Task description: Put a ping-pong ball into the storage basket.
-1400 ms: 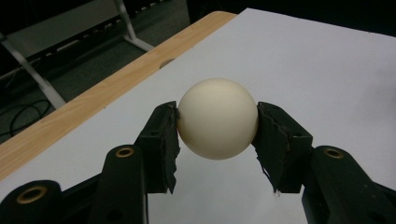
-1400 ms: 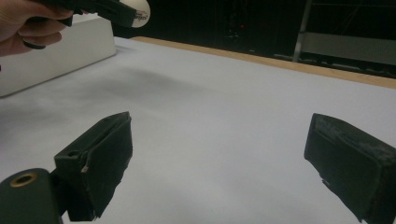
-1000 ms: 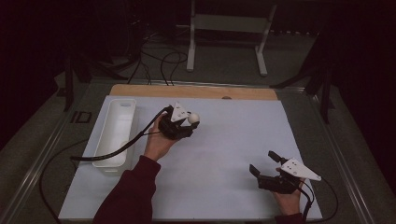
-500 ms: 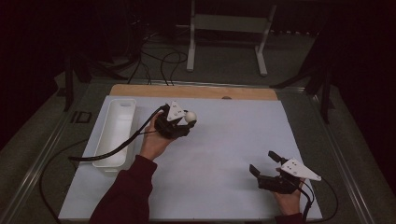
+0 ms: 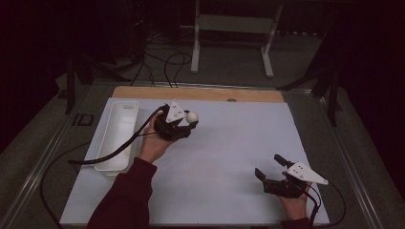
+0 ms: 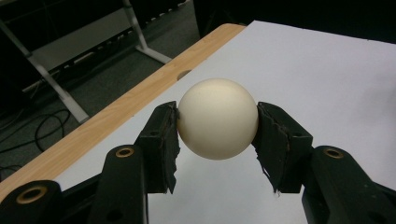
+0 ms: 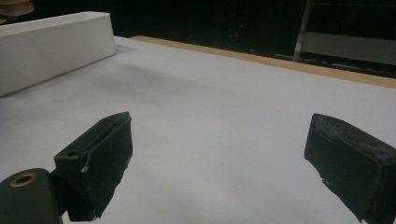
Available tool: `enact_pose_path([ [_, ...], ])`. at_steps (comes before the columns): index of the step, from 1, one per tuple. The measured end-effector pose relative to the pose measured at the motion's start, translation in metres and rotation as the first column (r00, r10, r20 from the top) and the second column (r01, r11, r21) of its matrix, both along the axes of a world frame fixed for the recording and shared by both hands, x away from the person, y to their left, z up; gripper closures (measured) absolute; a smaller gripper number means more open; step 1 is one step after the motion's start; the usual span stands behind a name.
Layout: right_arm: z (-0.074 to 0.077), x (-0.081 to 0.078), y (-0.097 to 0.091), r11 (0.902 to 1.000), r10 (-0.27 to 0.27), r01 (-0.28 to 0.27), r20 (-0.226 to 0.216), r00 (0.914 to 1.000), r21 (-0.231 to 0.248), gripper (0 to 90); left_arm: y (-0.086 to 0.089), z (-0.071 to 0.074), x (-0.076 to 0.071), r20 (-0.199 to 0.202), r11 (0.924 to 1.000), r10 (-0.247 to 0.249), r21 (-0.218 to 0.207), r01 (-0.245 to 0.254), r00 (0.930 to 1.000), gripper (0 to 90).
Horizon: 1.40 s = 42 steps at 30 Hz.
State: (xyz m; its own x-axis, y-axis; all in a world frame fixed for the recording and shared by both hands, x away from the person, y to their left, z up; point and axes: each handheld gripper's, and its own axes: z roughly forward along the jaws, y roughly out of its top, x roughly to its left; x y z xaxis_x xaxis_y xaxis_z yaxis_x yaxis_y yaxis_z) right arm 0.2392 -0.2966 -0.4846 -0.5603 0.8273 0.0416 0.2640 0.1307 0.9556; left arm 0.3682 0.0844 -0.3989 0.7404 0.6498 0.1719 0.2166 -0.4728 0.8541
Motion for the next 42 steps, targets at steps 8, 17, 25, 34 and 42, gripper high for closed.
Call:
enact_pose_path([
  [8,0.0,0.0,0.0,1.0,0.0,0.0,0.0,1.0,0.0,7.6,0.006,0.001,-0.002,0.002,1.0,0.007,0.001,-0.007,1.0,50.6],
  [17,0.0,0.0,0.0,1.0,-0.001,0.001,0.001,1.0,0.001,7.6,0.012,0.004,-0.005,0.013,0.9999,0.012,0.006,-0.012,0.9998,50.6],
  [25,0.0,0.0,0.0,1.0,-0.001,0.001,0.0,1.0,0.0,7.6,0.017,0.006,-0.008,0.018,0.9999,0.016,0.004,-0.016,0.9997,50.6],
  [34,0.0,0.0,0.0,1.0,-0.001,0.001,0.0,1.0,0.001,7.6,0.022,0.006,-0.01,0.016,0.9998,0.016,0.012,-0.017,0.9997,50.6],
  [42,0.0,0.0,0.001,1.0,0.001,-0.001,0.0,1.0,0.002,7.6,0.028,0.008,-0.012,0.015,0.9998,0.015,0.012,-0.015,0.9998,50.6],
])
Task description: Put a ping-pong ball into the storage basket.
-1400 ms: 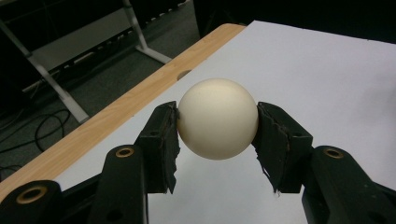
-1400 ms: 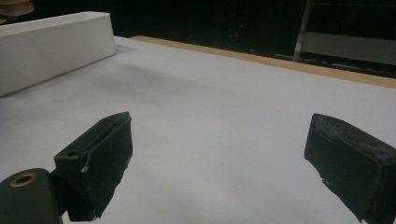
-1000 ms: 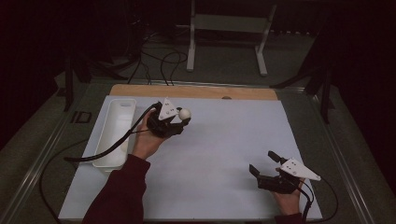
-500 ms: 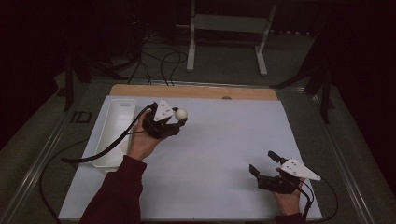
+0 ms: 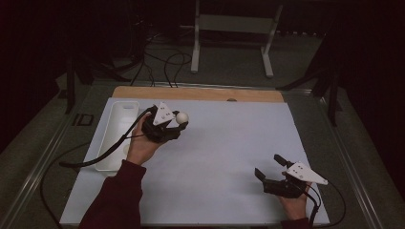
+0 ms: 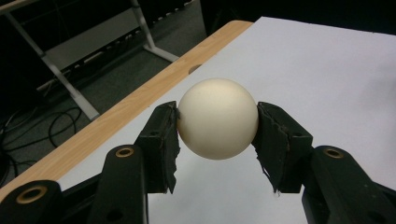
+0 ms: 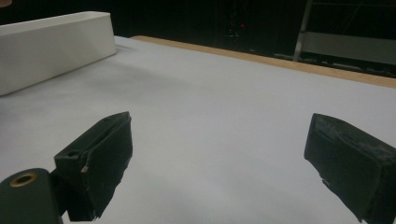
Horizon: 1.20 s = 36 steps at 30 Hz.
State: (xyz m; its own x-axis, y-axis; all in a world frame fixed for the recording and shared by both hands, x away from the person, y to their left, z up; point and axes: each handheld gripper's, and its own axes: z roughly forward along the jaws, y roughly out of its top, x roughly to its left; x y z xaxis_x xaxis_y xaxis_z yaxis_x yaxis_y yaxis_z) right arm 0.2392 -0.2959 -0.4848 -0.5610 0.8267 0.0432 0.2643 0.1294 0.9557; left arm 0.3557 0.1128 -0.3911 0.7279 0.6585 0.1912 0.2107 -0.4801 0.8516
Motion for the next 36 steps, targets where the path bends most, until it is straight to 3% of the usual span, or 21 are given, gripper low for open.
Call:
enact_pose_path([
  [8,0.0,0.0,0.001,1.0,0.0,0.0,-0.002,1.0,0.0,7.6,0.006,0.0,-0.002,-0.006,0.9999,-0.003,-0.011,0.003,1.0,50.6],
  [11,0.0,0.0,0.001,1.0,0.001,-0.001,-0.002,1.0,-0.001,7.6,0.017,-0.002,-0.001,-0.029,0.9961,-0.001,-0.088,-0.002,0.9996,50.6],
  [21,-0.001,0.001,0.002,1.0,0.002,-0.002,-0.004,1.0,-0.007,7.6,0.039,-0.005,-0.007,-0.031,0.9959,0.036,-0.082,-0.038,0.9989,50.6],
  [36,-0.001,0.001,0.002,1.0,0.001,-0.001,-0.004,1.0,-0.006,7.6,0.05,-0.005,-0.013,-0.028,0.9953,0.049,-0.082,-0.051,0.9984,50.6],
])
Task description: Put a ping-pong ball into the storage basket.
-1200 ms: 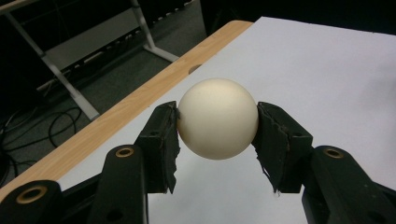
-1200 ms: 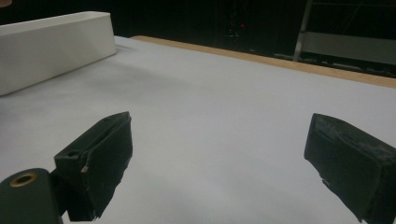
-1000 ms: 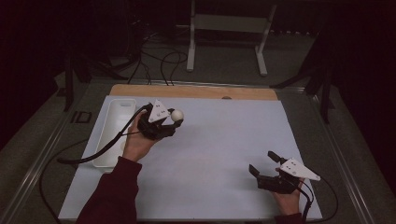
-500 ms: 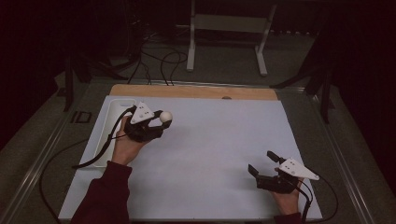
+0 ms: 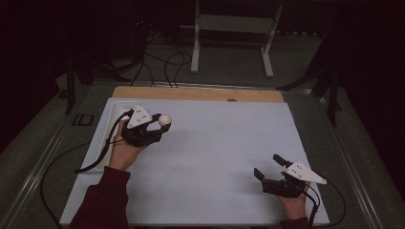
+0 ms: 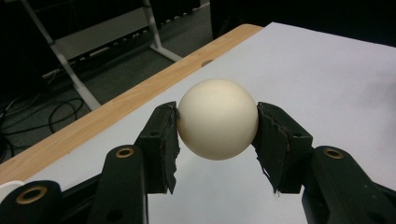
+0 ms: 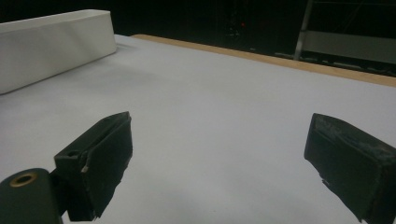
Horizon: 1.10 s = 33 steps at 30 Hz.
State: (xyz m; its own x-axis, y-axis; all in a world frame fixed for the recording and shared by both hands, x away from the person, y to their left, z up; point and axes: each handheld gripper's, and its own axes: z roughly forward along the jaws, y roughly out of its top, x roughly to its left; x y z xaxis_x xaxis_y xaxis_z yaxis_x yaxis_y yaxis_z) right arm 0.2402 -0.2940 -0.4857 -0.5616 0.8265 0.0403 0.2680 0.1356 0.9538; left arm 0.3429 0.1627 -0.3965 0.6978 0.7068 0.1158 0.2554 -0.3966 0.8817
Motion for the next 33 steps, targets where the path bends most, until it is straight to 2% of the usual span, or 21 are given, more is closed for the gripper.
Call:
enact_pose_path([
  [13,0.0,0.0,0.0,1.0,0.0,0.0,0.0,1.0,0.0,7.6,0.006,0.001,-0.006,0.011,1.0,-0.004,0.001,0.004,0.9999,50.6],
  [18,0.0,0.0,0.0,1.0,0.0,0.0,0.0,1.0,0.001,7.6,0.009,0.0,-0.008,0.009,1.0,0.0,-0.008,0.0,1.0,50.6],
  [28,0.0,0.0,0.0,1.0,-0.003,0.003,0.0,1.0,0.001,7.6,0.012,-0.002,-0.011,0.005,0.9999,-0.008,0.007,0.008,1.0,50.6],
  [33,0.0,0.0,0.0,1.0,-0.003,0.003,0.0,1.0,0.001,7.6,0.015,-0.003,-0.013,0.004,1.0,-0.007,0.002,0.007,1.0,50.6],
])
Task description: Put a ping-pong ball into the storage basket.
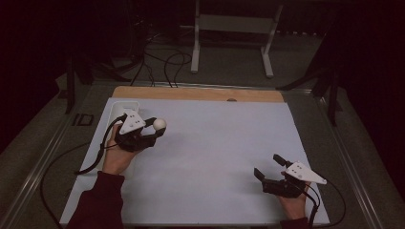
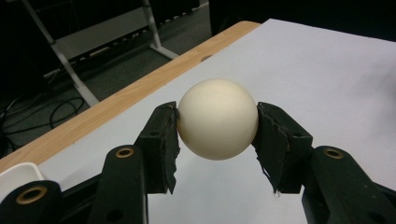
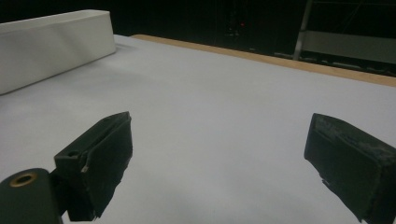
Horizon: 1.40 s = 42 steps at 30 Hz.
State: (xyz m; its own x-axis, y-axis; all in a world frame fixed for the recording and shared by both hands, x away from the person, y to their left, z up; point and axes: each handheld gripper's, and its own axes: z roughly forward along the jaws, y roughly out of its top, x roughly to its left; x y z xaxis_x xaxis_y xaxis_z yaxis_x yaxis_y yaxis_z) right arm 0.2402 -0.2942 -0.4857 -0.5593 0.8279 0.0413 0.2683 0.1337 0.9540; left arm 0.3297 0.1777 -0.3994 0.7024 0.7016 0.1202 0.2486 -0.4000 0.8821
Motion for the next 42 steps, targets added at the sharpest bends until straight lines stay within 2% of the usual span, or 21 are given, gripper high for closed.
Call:
enact_pose_path([
  [42,0.0,-0.001,0.0,1.0,-0.001,0.001,0.002,1.0,-0.002,7.6,0.026,-0.002,-0.014,0.012,0.9983,0.052,-0.025,-0.052,0.9986,50.6],
])
